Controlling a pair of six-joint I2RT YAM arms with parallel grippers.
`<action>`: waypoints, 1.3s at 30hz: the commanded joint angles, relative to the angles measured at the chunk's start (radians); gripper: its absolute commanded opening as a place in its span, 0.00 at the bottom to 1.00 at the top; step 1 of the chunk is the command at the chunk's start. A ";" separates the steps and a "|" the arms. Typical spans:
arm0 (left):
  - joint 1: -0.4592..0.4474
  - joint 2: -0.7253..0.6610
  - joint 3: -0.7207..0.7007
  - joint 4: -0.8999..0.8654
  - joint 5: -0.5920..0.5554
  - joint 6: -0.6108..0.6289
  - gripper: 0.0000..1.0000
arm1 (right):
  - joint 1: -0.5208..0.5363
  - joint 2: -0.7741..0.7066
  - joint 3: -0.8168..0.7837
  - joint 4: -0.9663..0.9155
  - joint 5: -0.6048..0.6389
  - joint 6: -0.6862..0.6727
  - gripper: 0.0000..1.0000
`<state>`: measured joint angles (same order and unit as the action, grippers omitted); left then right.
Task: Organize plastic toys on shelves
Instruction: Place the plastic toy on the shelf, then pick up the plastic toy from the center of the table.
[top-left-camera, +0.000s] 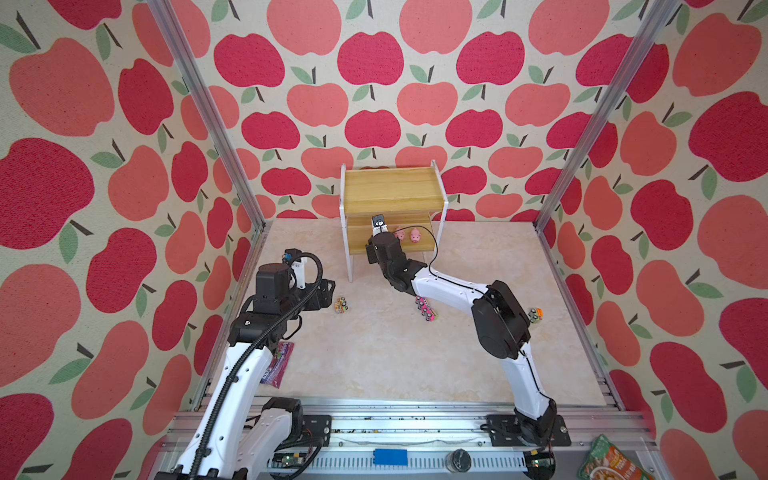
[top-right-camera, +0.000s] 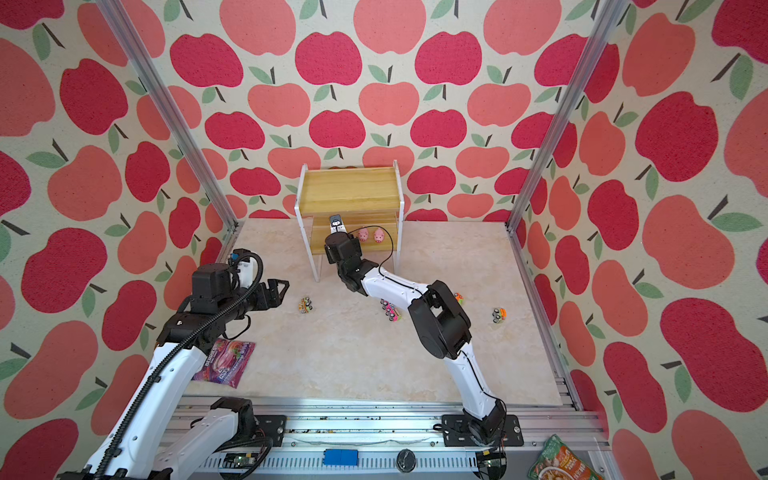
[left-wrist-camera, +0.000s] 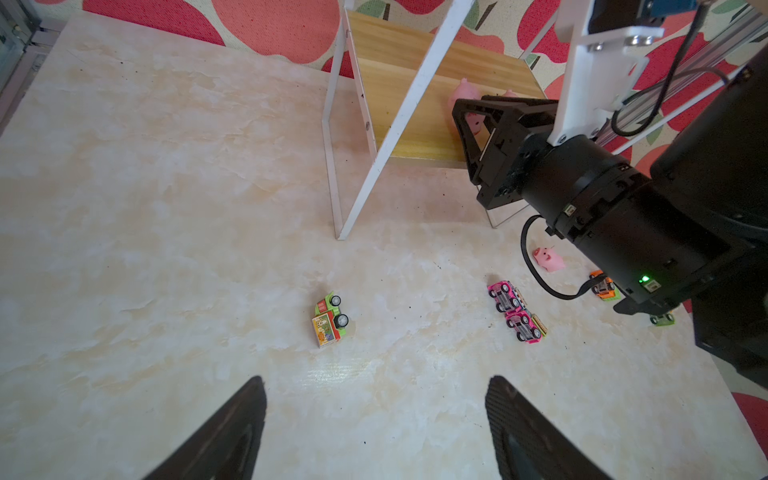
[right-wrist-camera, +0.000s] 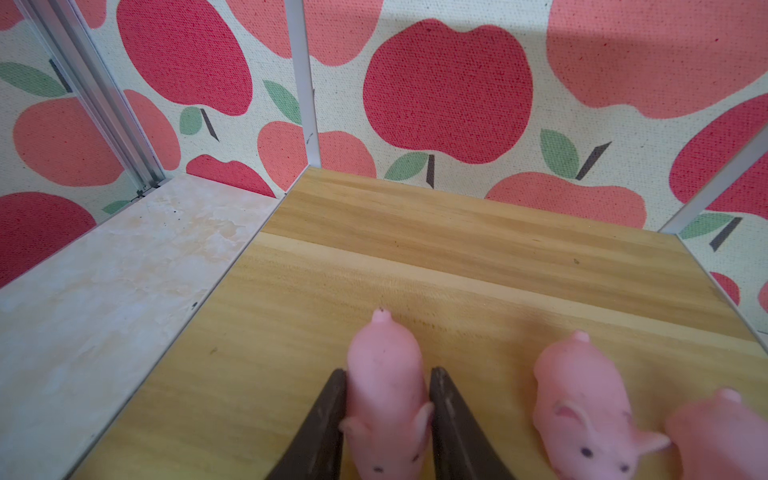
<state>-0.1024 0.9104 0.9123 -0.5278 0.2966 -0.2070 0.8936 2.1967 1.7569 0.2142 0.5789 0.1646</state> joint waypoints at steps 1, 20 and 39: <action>-0.003 -0.014 -0.006 -0.008 0.006 0.017 0.85 | -0.013 -0.009 0.012 0.006 0.013 0.026 0.44; -0.001 -0.008 -0.009 -0.008 -0.006 0.023 0.86 | 0.071 -0.228 -0.310 0.117 0.040 0.030 0.65; -0.058 0.021 -0.009 -0.014 -0.014 0.032 0.86 | -0.032 -0.744 -0.856 -0.263 -0.096 0.378 0.75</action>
<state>-0.1440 0.9257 0.9123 -0.5285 0.2947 -0.2050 0.9092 1.5108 0.9466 0.0704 0.5400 0.4294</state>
